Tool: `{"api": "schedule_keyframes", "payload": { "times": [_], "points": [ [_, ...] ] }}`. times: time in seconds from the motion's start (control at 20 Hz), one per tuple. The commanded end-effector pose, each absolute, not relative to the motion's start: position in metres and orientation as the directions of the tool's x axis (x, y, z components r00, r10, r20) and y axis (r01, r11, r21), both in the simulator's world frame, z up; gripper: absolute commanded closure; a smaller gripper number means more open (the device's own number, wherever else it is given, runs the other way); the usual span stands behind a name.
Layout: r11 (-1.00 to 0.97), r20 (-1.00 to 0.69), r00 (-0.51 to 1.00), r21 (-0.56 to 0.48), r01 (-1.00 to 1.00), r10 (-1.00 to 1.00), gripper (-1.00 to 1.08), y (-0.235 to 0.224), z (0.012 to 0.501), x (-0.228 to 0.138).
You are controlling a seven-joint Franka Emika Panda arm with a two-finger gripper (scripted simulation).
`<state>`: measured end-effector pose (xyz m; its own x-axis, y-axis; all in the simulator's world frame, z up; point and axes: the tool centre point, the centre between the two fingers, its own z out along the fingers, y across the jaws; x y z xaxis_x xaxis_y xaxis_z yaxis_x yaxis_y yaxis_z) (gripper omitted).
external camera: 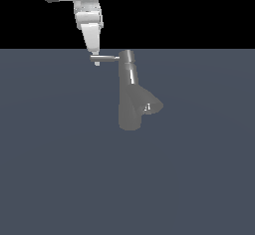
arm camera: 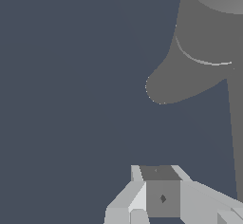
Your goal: Turn on the faucet by rotating a designated handle.
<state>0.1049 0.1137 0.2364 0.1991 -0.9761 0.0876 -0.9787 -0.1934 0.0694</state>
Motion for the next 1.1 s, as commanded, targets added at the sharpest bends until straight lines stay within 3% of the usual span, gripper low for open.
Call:
{"api": "schedule_keyframes", "payload": {
  "times": [0.0, 1.05],
  "points": [
    [-0.193, 0.084, 0.198, 0.069, -0.979, -0.977, 1.08, 0.115, 0.235, 0.105],
    [-0.193, 0.085, 0.198, 0.069, -0.979, -0.976, 1.08, 0.106, 0.257, 0.06]
  ]
}}
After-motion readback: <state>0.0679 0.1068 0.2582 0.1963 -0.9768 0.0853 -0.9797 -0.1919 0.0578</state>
